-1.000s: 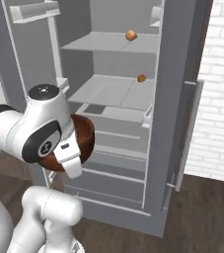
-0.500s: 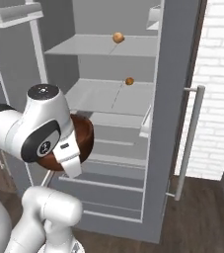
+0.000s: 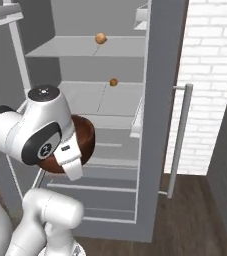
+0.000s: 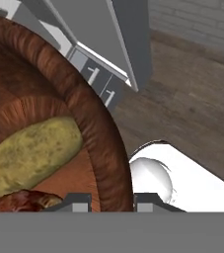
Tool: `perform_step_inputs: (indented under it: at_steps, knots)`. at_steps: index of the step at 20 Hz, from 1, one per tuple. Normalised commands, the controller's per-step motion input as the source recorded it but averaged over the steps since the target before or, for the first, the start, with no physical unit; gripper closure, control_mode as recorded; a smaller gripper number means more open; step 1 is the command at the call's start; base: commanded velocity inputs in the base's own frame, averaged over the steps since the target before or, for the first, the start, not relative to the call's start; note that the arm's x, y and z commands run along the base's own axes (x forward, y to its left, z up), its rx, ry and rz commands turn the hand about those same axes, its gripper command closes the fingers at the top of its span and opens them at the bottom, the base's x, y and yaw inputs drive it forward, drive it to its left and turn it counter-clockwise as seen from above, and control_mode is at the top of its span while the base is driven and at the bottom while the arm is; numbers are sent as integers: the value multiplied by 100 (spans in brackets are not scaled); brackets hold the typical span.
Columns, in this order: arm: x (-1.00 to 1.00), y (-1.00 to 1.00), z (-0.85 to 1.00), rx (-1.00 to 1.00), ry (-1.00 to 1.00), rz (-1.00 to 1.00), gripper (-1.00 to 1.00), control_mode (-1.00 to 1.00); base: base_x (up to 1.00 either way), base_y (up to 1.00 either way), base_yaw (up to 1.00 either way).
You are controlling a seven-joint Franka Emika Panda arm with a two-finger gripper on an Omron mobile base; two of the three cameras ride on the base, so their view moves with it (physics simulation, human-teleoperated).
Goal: Pick the chicken drumstick and potato from their plates and place them in the bowl. Then put the bowl in the fridge.
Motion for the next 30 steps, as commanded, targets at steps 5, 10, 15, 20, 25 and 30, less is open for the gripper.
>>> perform_step_inputs:
  at_steps: [5,10,15,20,25,30]
  knots:
    - [0,0,0,0,0,0,100,100,77,-6,0]
    - [0,0,0,0,0,0,100,100,75,-10,24]
    - [0,0,0,0,0,0,100,100,70,-32,24]
    - [75,-17,0,0,0,9,100,-100,13,-10,4]
    - [89,-4,-4,0,-7,2,100,-100,0,0,0]
    - [100,6,-18,1,-12,-1,100,-100,0,0,0]
